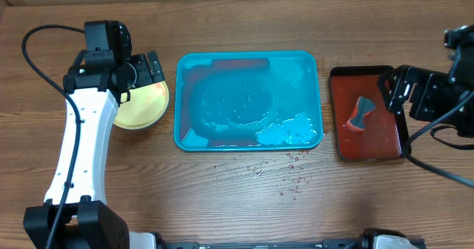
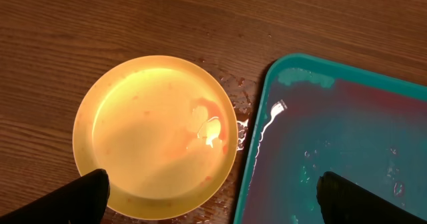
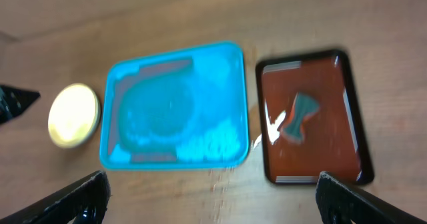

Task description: Clean dirty plates on tray and stack at the side

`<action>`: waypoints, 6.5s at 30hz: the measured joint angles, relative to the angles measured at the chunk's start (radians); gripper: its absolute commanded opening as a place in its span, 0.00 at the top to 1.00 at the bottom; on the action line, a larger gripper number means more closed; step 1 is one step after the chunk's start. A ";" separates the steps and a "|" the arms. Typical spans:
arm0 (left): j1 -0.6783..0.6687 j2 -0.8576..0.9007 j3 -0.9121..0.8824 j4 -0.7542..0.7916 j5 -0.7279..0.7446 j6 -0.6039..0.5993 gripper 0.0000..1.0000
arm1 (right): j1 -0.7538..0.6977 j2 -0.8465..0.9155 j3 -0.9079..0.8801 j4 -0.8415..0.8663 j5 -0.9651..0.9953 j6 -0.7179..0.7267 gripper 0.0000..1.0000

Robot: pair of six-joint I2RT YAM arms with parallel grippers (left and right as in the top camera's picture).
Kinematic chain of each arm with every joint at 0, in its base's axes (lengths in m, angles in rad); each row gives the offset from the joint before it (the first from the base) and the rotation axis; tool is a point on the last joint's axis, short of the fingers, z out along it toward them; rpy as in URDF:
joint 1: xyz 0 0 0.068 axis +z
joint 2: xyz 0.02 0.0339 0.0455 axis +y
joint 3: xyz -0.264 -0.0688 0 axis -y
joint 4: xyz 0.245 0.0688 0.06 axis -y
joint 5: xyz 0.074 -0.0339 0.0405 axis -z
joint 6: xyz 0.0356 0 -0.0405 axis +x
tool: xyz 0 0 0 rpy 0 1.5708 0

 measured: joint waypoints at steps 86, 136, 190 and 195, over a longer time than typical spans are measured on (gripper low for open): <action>0.000 -0.004 0.000 -0.006 0.004 0.000 0.00 | 0.172 -1.297 -2.010 1.559 0.214 -0.025 0.00; 0.000 -1.575 -1.390 0.717 0.079 0.294 0.00 | 0.172 -1.299 -2.010 1.559 0.214 -0.023 0.00; 0.000 -1.575 -1.390 0.717 0.080 0.313 0.00 | 0.172 -1.299 -2.010 1.558 0.214 -0.023 0.00; 0.000 -1.575 -1.390 0.717 0.079 0.313 0.00 | 0.172 -1.299 -2.010 1.558 0.214 -0.022 0.00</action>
